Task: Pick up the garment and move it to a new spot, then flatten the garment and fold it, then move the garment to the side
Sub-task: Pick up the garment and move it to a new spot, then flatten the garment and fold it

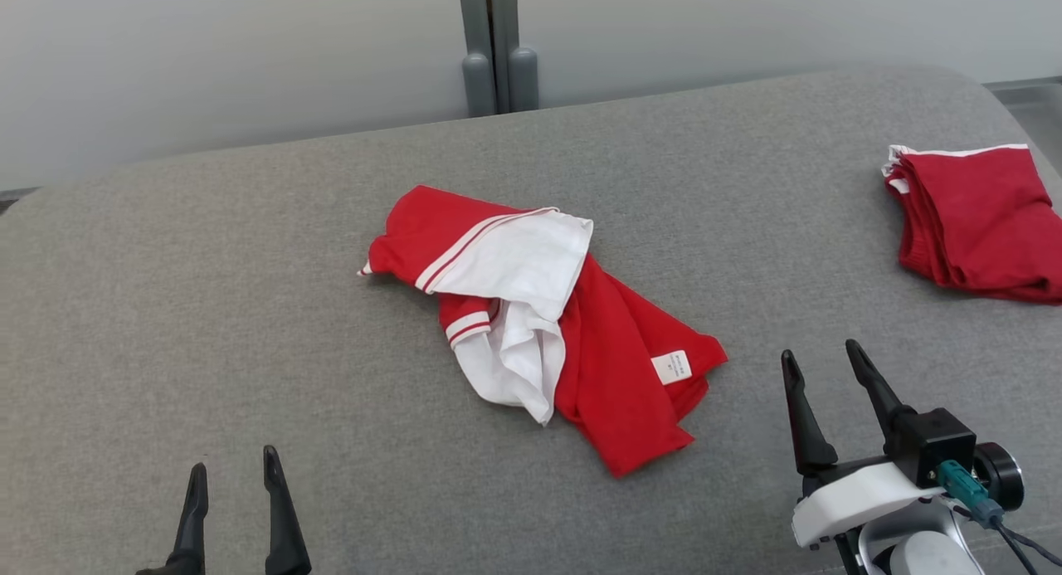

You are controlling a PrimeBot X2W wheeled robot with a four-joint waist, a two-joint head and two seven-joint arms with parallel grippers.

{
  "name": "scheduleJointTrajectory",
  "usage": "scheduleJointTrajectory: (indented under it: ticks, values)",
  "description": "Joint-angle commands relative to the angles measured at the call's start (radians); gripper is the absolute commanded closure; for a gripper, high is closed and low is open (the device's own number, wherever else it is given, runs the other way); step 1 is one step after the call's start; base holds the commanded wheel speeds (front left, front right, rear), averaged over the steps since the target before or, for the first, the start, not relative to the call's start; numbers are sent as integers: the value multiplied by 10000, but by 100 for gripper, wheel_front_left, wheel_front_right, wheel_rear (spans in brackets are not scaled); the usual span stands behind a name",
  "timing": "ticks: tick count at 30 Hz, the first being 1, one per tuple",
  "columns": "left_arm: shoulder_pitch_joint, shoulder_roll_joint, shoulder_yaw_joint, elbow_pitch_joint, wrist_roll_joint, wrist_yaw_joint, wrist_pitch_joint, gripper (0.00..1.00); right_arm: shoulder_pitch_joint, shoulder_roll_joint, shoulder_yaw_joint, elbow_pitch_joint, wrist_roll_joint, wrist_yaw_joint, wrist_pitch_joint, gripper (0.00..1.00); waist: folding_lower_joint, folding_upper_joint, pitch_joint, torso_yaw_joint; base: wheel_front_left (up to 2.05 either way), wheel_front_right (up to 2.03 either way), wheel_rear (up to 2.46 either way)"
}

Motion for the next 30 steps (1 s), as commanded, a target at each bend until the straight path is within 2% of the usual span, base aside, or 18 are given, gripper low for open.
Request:
scheduleJointTrajectory:
  ticks: [1, 9, 18, 24, 30]
  values:
    - [285, -63, 122, 55, 192, -165, -25, 0, 160, -29, 12, 42, -47, -15, 0, 0, 0, 0, -224, 268, 0, 0, 0]
    - [721, -251, 499, 169, 493, -817, -26, 0, 389, -27, 22, 69, 31, -15, 0, 0, 0, 0, -255, 575, 0, 0, 0]
    - [274, -266, 282, 185, 254, -872, -27, 0, -48, -26, 328, 111, -157, -15, 0, 0, 0, 0, 31, 674, 0, 0, 0]
    - [-148, -265, -141, 214, 65, -771, -27, 0, -1611, -246, 1604, 914, -765, -15, 313, 0, 0, 0, 349, 976, 0, 0, 0]
    - [-579, -265, -1021, 503, -117, -796, -27, 0, -4108, -839, 3831, 2283, -821, -15, 1995, 0, 0, 0, 605, 1648, 0, 0, 0]
